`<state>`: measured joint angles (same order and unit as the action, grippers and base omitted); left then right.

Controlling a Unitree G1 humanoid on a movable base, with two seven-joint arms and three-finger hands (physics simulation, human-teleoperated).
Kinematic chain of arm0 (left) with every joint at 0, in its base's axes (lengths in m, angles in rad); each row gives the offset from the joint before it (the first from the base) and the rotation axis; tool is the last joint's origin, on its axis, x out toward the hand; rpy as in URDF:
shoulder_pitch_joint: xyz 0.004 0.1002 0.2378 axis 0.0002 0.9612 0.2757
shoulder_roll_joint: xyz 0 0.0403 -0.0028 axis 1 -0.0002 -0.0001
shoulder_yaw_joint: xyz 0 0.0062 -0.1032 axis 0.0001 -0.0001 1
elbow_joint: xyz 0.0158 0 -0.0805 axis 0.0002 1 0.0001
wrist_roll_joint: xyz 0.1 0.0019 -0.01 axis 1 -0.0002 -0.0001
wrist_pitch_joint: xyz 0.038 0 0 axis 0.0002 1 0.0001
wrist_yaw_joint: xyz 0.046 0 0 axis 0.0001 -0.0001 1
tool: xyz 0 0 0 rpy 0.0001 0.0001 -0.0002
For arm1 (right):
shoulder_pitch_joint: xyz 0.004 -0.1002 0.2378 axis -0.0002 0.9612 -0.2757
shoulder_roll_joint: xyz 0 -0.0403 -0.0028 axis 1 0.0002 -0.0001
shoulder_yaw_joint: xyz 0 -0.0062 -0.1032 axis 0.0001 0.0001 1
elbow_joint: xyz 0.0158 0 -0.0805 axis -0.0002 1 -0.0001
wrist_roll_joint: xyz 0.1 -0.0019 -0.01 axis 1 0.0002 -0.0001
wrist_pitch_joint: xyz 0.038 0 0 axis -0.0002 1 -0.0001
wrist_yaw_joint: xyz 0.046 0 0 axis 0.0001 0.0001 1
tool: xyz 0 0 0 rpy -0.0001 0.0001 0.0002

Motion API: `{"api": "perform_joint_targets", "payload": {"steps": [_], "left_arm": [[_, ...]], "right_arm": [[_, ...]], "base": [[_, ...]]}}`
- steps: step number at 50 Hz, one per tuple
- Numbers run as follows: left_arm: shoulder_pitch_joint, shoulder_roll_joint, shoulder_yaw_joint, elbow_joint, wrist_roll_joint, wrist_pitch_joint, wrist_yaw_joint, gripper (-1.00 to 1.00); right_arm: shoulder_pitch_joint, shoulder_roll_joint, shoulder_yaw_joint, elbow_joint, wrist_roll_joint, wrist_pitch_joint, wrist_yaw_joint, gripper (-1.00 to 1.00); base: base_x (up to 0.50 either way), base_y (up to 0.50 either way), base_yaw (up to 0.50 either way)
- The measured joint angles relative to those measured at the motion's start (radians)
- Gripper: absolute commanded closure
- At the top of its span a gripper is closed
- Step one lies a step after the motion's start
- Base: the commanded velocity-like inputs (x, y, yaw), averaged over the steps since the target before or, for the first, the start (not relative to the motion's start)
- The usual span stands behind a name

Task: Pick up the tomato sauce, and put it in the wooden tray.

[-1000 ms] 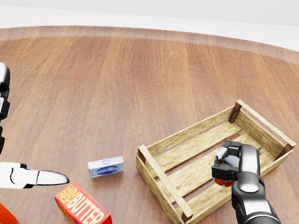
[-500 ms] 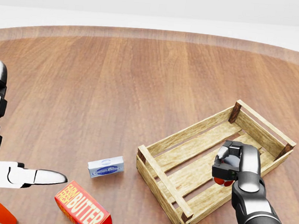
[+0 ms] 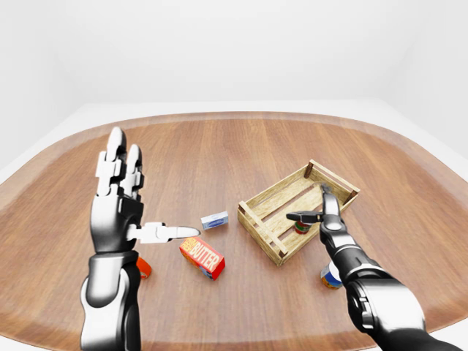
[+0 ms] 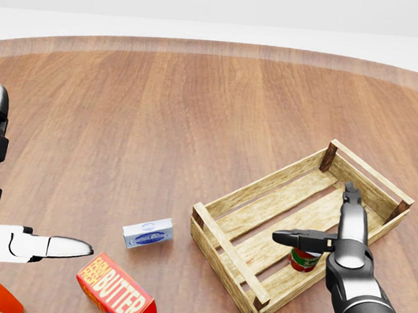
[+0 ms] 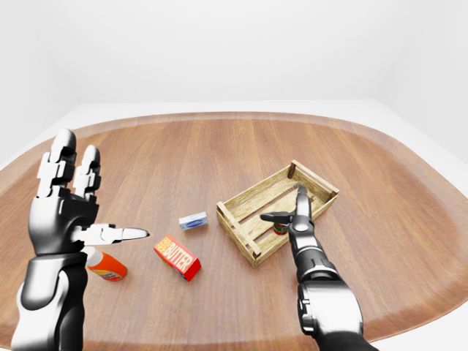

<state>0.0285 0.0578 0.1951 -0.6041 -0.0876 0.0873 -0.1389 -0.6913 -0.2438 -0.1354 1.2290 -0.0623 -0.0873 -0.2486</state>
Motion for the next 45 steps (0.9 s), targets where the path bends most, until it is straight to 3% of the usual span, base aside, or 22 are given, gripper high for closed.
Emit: {"api": "perform_joint_targets", "payload": {"steps": [24, 31, 36, 39, 45], "left_arm": [[0.001, 0.000, 0.002, -0.011, -0.004, 0.000, 0.001, -1.00], [0.003, 0.000, 0.003, -0.025, -0.005, 0.000, 0.000, -1.00], [0.006, -0.002, 0.002, -0.034, -0.005, 0.000, -0.001, -1.00], [0.008, -0.002, 0.002, -0.041, -0.004, 0.000, -0.002, -1.00], [0.011, -0.004, 0.003, -0.057, -0.005, 0.000, -0.004, -1.00]], "right_arm": [[0.013, -0.005, -0.002, -0.041, 0.001, 0.000, 0.006, -1.00], [0.046, -0.014, -0.007, -0.138, 0.018, 0.000, 0.024, -1.00], [0.110, -0.012, -0.020, -0.333, 0.054, 0.002, 0.050, -1.00], [0.155, -0.008, -0.028, -0.489, 0.070, 0.026, 0.066, -1.00], [0.241, 0.010, -0.038, -0.800, 0.075, 0.111, 0.099, -1.00]], "base": [[0.00, 0.00, 0.00], [0.00, 0.00, 0.00], [0.00, 0.00, 0.00], [0.00, 0.00, 0.00], [0.00, 0.00, 0.00]]}}
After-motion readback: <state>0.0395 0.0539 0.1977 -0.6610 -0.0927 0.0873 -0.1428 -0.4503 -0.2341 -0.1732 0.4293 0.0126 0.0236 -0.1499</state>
